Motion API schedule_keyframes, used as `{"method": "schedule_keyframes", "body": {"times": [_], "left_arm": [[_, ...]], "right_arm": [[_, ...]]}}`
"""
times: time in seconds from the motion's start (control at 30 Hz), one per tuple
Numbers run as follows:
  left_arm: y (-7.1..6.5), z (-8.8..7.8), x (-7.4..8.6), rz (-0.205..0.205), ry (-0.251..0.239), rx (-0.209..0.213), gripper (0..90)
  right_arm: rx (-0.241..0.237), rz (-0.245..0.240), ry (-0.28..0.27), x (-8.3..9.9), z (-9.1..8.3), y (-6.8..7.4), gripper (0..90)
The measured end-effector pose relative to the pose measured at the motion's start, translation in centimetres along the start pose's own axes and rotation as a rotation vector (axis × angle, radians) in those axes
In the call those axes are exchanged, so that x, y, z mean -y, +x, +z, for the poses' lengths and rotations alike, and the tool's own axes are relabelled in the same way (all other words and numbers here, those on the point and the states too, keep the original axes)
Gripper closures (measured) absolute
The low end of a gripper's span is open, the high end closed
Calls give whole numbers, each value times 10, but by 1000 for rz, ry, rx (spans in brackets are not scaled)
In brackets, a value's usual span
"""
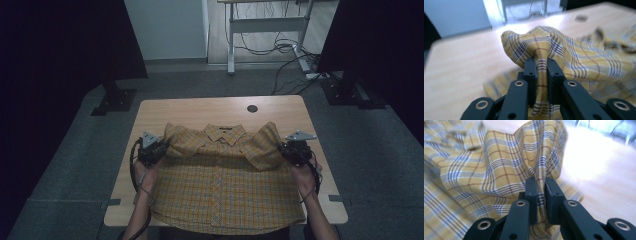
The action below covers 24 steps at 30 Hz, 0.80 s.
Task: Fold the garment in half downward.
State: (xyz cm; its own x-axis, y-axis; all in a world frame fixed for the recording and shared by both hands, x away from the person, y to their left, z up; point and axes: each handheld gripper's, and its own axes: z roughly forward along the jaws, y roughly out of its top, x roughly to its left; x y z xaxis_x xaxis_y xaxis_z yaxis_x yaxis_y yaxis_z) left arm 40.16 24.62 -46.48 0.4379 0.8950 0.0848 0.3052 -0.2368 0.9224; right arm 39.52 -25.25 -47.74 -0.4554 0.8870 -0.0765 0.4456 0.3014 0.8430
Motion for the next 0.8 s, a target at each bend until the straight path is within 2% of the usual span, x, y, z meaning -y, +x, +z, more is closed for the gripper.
{"method": "schedule_keyframes", "body": {"times": [0.07, 0.13, 0.2, 0.27, 0.33, 0.43, 0.57, 0.73, 0.8], "left_arm": [[-3, -19, -11, 13, -40, 16, 801], [-7, -36, -14, 13, -70, 36, 792], [-12, -49, -7, 24, -66, 52, 783], [-16, -57, 8, 35, -37, 62, 778], [-19, -58, 29, 37, 12, 71, 774], [-20, -55, 59, 21, 81, 92, 770], [-21, -48, 84, 23, 167, 105, 762], [-24, -39, 101, 29, 275, 112, 726], [-25, -36, 106, 20, 286, 116, 713]], "right_arm": [[6, -20, -42, -10, -21, 4, 811], [8, -39, -77, -14, -42, 9, 811], [2, -54, -91, -10, -57, 15, 810], [-13, -59, -82, 2, -64, 21, 810], [-36, -54, -55, 20, -64, 27, 810], [-79, -33, 5, 52, -53, 33, 810], [-113, -2, 79, 86, -37, 35, 810], [-142, 23, 126, 102, -29, 33, 809], [-149, 30, 133, 105, -26, 32, 809]]}}
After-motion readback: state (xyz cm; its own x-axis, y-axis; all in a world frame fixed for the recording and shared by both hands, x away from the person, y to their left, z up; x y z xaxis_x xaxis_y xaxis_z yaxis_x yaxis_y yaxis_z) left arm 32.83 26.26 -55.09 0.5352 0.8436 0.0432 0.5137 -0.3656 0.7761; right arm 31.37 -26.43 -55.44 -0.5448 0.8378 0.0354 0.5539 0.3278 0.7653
